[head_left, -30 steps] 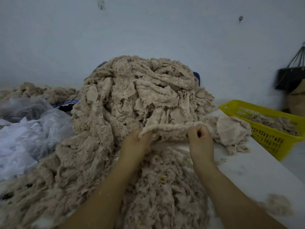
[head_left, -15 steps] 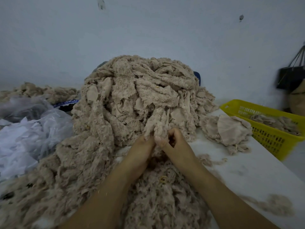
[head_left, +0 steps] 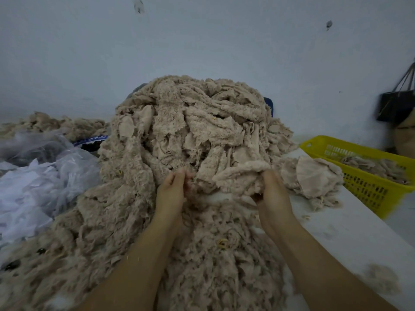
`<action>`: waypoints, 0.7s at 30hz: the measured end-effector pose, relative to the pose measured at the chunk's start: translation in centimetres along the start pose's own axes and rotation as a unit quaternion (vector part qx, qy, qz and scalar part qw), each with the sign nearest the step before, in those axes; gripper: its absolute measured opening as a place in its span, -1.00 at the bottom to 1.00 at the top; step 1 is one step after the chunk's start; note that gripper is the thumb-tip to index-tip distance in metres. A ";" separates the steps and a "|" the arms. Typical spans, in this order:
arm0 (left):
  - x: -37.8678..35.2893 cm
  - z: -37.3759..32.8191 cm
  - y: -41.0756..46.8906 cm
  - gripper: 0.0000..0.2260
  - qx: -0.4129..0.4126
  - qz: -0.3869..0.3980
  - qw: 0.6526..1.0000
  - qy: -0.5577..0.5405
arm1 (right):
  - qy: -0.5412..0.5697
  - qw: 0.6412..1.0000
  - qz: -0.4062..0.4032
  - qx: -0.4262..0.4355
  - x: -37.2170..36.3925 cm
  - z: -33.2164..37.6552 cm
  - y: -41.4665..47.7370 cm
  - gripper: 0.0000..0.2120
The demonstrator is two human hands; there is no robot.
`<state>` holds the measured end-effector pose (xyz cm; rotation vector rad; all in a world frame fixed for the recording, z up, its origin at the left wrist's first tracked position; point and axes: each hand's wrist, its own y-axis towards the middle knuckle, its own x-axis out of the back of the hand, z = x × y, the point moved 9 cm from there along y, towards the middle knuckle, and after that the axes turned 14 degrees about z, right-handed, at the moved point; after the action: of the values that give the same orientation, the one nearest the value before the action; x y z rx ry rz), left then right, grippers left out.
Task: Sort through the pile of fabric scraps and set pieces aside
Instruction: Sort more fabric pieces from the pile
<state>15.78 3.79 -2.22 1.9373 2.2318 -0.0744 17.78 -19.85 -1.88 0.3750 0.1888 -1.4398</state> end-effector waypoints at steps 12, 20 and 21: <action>-7.0 -0.1 -1.3 -0.83 -0.046 0.227 0.951 0.204 | -0.022 0.990 0.139 -0.029 -3.5 -1.5 -0.2 -0.72; -4.3 0.2 -0.4 -0.93 -0.014 0.113 0.987 0.111 | -0.004 0.980 0.185 -0.074 -4.9 -2.5 -0.9 -0.55; -4.4 0.3 -0.4 -0.91 -0.017 0.118 0.986 0.120 | -0.021 0.977 0.203 -0.062 -5.3 -2.3 -1.0 -0.55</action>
<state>16.00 -0.61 -1.74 2.2826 2.1026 0.2407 16.33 -14.18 -2.35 0.2618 0.1567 -1.0266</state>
